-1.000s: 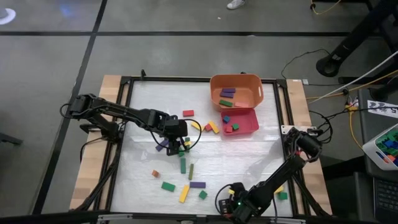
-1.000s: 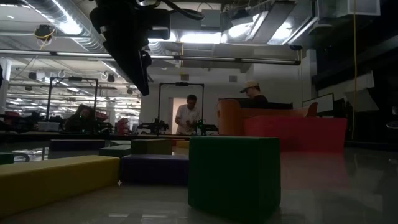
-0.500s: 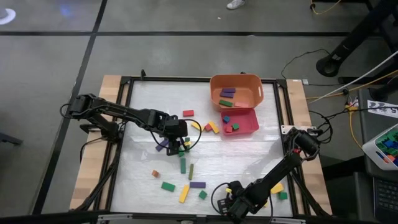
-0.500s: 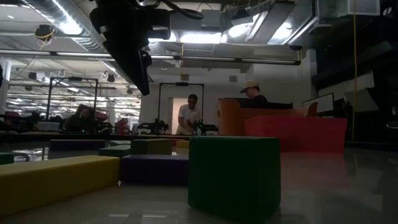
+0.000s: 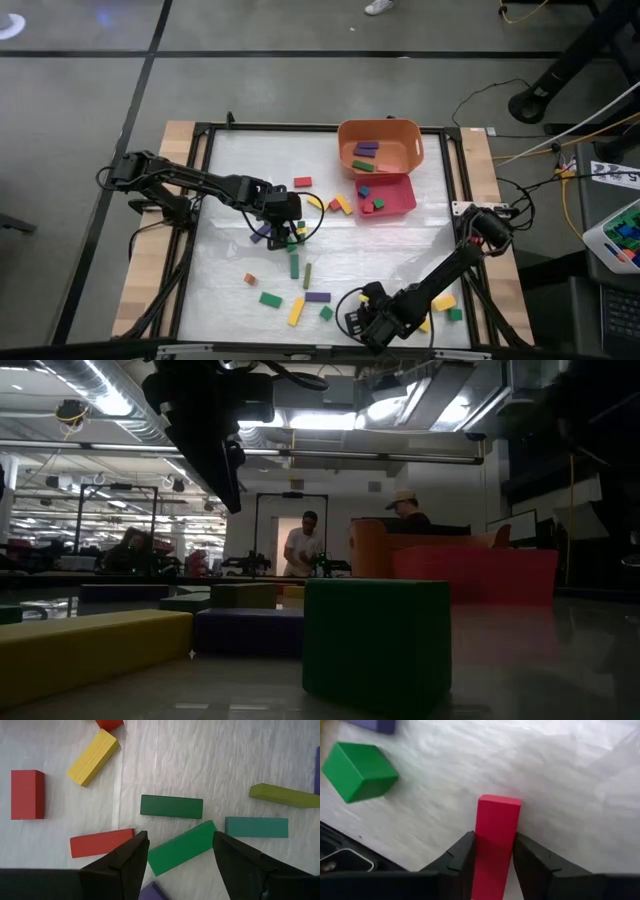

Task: Sort blocks by size
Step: Put the red rectangle block into the orange bin

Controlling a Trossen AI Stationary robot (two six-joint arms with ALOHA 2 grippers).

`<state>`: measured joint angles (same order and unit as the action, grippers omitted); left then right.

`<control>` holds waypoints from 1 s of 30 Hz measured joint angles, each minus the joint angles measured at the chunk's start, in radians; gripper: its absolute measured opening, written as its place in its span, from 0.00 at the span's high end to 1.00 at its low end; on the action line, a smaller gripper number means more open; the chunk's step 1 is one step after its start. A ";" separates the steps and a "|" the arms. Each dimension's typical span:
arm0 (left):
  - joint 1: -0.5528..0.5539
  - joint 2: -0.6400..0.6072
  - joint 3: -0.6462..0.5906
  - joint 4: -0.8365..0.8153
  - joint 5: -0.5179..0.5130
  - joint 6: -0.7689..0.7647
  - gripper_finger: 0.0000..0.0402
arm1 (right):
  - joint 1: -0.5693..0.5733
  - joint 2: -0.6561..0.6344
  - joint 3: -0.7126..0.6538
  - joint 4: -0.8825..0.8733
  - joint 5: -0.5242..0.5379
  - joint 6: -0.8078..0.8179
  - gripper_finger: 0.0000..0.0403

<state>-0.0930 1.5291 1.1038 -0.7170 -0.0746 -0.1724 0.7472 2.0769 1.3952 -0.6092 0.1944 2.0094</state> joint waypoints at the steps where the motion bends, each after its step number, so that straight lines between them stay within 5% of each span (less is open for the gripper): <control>1: 0.000 0.000 0.000 0.000 0.000 -0.001 0.48 | -0.008 0.000 0.000 -0.002 0.009 -0.020 0.70; 9: 0.000 0.000 0.000 0.001 0.000 -0.002 0.48 | -0.099 0.002 -0.001 -0.025 0.125 -0.227 0.71; 24: 0.000 0.000 0.000 0.001 0.000 -0.003 0.48 | -0.232 0.000 0.000 -0.018 0.068 -0.647 0.70; 30: 0.005 0.000 0.002 0.003 0.000 -0.007 0.48 | -0.236 -0.002 -0.001 0.000 0.156 -0.714 0.73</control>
<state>-0.0883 1.5291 1.1060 -0.7144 -0.0744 -0.1797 0.5108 2.0753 1.3938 -0.6095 0.3501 1.2951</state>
